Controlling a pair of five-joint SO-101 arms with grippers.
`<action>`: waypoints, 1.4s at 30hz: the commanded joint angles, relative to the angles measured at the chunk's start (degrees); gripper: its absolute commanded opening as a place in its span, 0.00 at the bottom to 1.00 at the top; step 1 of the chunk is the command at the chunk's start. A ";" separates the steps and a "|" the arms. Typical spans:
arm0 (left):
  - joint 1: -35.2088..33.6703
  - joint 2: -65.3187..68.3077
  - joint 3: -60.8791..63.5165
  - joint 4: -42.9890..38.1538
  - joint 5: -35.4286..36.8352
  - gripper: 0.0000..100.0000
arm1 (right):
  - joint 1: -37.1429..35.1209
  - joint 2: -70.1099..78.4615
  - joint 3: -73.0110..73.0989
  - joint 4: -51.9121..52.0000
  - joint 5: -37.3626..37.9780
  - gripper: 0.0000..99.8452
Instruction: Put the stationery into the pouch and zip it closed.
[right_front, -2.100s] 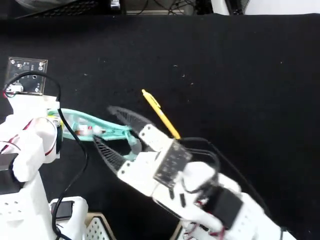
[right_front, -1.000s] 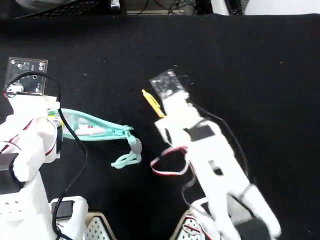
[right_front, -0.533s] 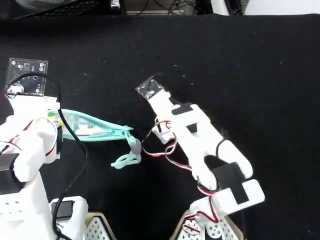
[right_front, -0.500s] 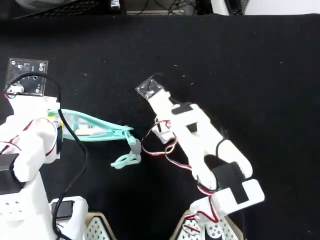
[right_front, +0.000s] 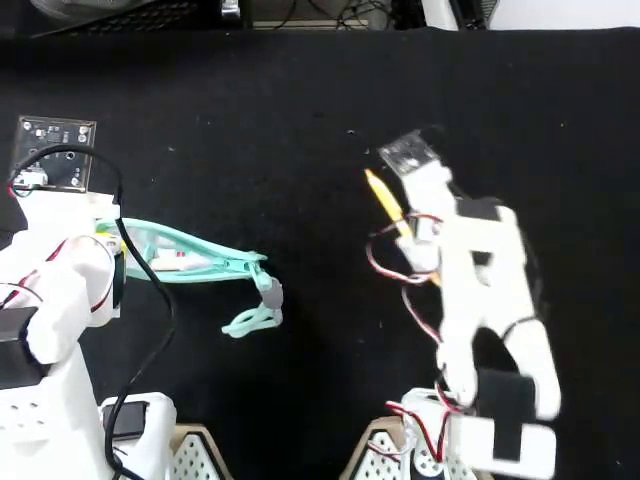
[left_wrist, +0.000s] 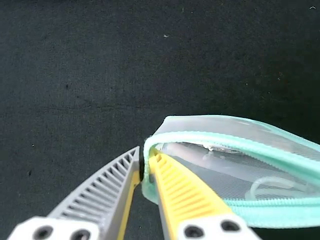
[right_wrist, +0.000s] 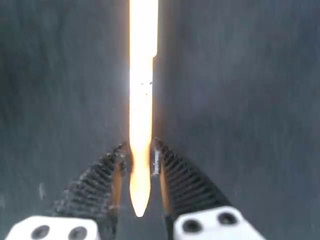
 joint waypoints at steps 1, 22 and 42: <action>-0.48 0.62 2.07 0.70 -0.35 0.03 | 4.13 -5.58 1.36 5.89 5.63 0.04; -0.48 0.53 2.15 0.70 -0.09 0.03 | -10.29 1.80 -8.66 -2.73 -3.43 0.23; -0.48 0.53 2.33 0.70 -0.35 0.03 | -8.62 43.65 -43.47 9.49 -6.95 0.02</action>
